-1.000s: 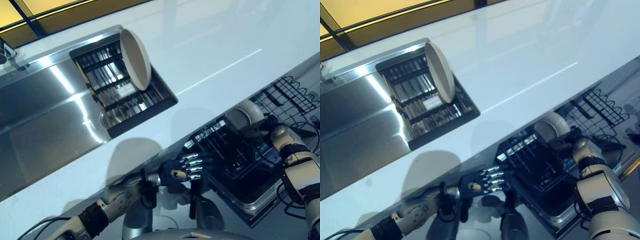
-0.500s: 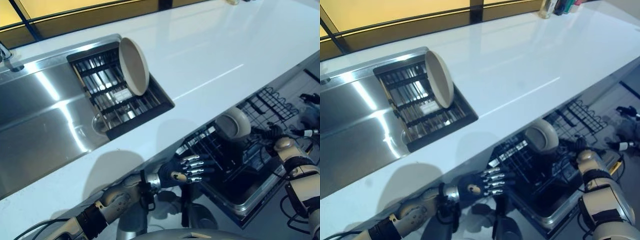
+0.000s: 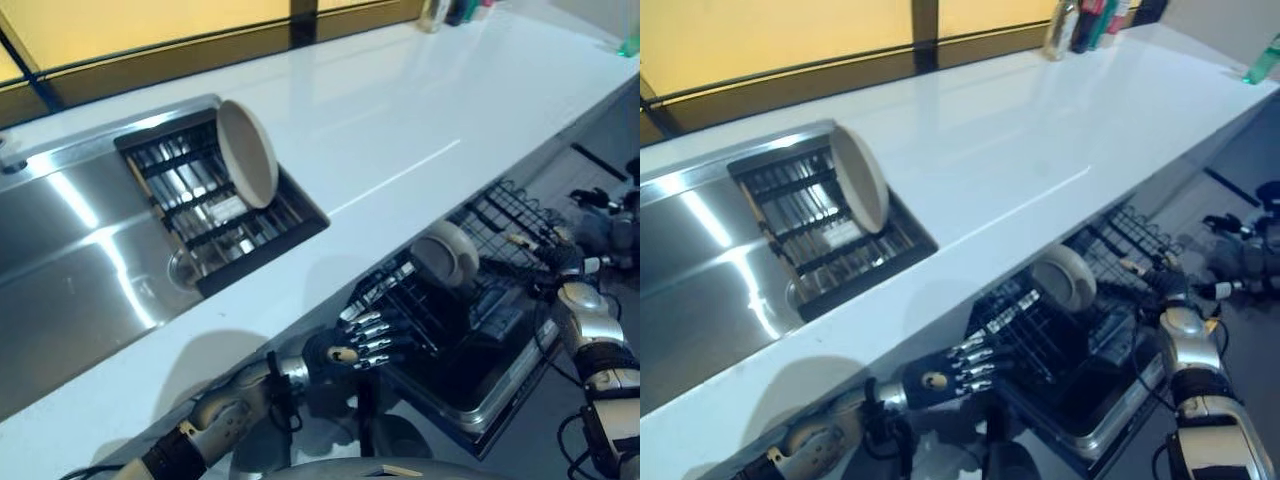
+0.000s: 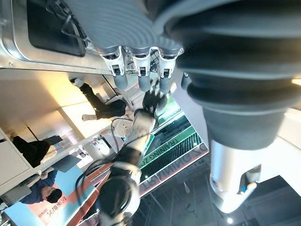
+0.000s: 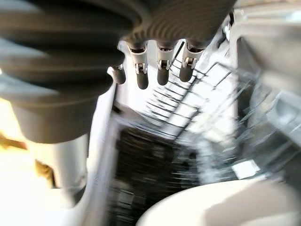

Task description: Pick up plates and place into dishwasher.

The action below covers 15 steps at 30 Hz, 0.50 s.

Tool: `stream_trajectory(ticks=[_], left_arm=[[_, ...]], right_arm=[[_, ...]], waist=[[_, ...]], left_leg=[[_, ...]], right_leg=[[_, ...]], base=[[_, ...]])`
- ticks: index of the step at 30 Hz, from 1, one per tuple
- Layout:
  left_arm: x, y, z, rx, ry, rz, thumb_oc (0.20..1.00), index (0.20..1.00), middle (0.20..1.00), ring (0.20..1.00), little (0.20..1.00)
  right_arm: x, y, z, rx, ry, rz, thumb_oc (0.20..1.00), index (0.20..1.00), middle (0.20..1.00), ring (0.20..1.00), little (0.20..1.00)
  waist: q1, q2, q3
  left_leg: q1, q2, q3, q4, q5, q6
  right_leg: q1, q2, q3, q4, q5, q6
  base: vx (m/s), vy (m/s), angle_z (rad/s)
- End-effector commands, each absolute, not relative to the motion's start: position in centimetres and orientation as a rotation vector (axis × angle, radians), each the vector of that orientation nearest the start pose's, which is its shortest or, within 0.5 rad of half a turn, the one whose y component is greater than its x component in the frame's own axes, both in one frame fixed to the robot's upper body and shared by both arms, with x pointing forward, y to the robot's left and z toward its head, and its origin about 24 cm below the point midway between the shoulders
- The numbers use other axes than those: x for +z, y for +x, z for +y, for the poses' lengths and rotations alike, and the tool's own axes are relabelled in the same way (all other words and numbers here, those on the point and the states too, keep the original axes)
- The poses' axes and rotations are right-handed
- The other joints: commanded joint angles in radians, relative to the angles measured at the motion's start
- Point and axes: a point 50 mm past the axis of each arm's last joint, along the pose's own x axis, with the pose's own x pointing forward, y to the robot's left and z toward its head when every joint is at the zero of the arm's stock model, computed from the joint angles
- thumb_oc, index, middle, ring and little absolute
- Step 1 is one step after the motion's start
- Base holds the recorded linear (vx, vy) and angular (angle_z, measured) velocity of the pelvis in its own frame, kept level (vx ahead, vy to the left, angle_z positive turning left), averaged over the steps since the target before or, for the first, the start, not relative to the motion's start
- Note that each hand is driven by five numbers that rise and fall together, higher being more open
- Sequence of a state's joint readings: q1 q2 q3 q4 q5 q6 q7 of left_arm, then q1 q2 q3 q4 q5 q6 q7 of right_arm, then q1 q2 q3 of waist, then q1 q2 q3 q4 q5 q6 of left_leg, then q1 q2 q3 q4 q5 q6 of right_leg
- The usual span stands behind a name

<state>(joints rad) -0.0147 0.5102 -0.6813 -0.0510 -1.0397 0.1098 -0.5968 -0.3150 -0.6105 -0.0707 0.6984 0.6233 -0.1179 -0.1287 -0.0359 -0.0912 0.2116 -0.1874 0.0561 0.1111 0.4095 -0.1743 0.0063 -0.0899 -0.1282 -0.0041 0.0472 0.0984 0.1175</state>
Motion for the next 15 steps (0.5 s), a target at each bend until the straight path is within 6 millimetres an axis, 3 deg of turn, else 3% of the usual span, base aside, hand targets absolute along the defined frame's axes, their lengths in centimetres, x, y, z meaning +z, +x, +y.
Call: stream_trajectory(ticks=[1,6,11,15], left_arm=[[4.4,19.4,8.0,-1.154,-0.649,0.161,1.0,1.0,1.0,1.0,1.0],[4.9,19.3,7.0,-1.152,-0.668,0.107,1.0,1.0,1.0,1.0,1.0],[6.1,19.4,5.7,-1.181,-0.655,0.05,1.0,1.0,1.0,1.0,1.0],[6.7,19.5,4.5,-1.221,-0.629,0.032,1.0,1.0,1.0,1.0,1.0]], right_arm=[[8.7,27.6,-34.9,-0.563,0.263,-0.215,1.0,1.0,1.0,1.0,1.0],[9.4,26.7,-32.5,-0.56,0.371,-0.378,1.0,1.0,1.0,1.0,1.0],[10.6,26.3,-30.2,-0.523,0.391,-0.463,1.0,1.0,1.0,1.0,1.0],[10.3,26.0,-28.5,-0.471,0.459,-0.477,1.0,1.0,1.0,1.0,1.0]], waist=[[-0.034,0.051,-0.058],[-0.078,0.067,-0.091],[-0.11,0.081,-0.12],[-0.123,0.089,-0.136]], left_leg=[[0.078,0.022,0.019,-0.157,0.03,0.028],[0.121,0.015,0.048,-0.186,0.025,0.035],[0.159,-0.004,0.057,-0.221,0.029,0.043],[0.184,-0.021,0.055,-0.258,0.041,0.048]], right_leg=[[0.056,-0.023,0.029,0.07,-0.069,0.042],[0.046,-0.016,0.051,0.081,-0.071,0.041],[0.041,-0.013,0.072,0.091,-0.061,0.04],[0.04,-0.013,0.075,0.098,-0.047,0.039]], base=[[0.02,0.077,-0.04],[0.0,0.085,-0.13],[-0.02,0.089,-0.19],[-0.03,0.069,-0.09]])
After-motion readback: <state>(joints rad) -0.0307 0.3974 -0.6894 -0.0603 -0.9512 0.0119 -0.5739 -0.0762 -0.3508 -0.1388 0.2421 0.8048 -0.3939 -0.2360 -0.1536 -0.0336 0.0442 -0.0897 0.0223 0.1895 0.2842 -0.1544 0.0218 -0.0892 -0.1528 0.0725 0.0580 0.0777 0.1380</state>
